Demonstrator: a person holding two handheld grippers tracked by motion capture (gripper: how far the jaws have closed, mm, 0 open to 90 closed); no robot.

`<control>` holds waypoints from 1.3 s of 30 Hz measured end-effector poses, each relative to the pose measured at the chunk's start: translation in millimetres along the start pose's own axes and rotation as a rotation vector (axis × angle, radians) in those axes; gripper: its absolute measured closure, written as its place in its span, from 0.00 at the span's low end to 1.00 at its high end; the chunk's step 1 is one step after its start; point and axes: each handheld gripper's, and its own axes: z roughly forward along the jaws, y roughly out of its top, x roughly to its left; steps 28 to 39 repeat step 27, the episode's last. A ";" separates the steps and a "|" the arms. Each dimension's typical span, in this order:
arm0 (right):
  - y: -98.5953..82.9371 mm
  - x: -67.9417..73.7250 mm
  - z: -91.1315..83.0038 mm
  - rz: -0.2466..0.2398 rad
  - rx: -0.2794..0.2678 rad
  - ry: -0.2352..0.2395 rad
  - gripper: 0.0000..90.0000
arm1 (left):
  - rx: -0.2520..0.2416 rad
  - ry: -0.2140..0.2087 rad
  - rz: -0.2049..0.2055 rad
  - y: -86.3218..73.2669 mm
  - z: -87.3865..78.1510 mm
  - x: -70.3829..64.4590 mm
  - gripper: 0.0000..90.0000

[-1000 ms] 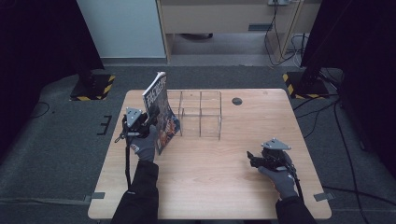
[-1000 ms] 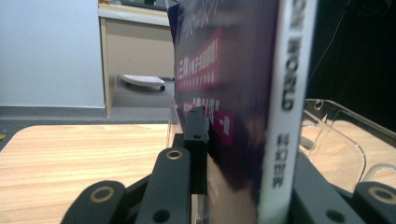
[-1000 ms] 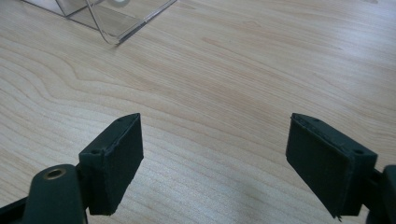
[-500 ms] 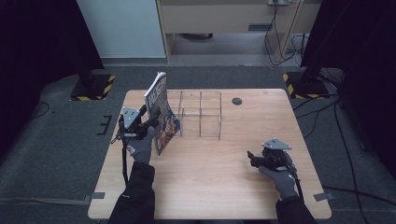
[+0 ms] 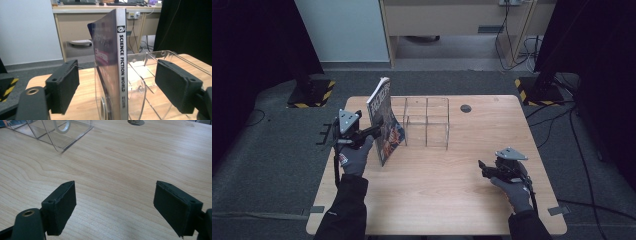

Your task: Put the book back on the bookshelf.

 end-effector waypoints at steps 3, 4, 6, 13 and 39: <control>0.7 -0.4 -1.3 0.005 -0.003 0.000 0.20 | 0.018 -0.014 0.011 -1.0 -9.8 0.7 0.19; 0.8 -0.4 -1.6 0.006 -0.003 0.000 0.20 | 0.031 -0.030 0.002 -2.5 -12.3 1.7 0.19; 0.9 -0.6 -2.5 0.007 -0.004 0.001 0.20 | 0.057 -0.048 -0.012 -7.0 -17.0 4.3 0.18; 1.1 -1.8 -5.5 0.015 -0.008 0.002 0.19 | 0.138 -0.089 0.004 -38.0 -32.9 11.9 0.17; -2.1 -6.8 -8.8 0.036 0.013 -0.004 0.18 | 0.324 -0.110 0.021 -95.2 -44.9 23.6 0.15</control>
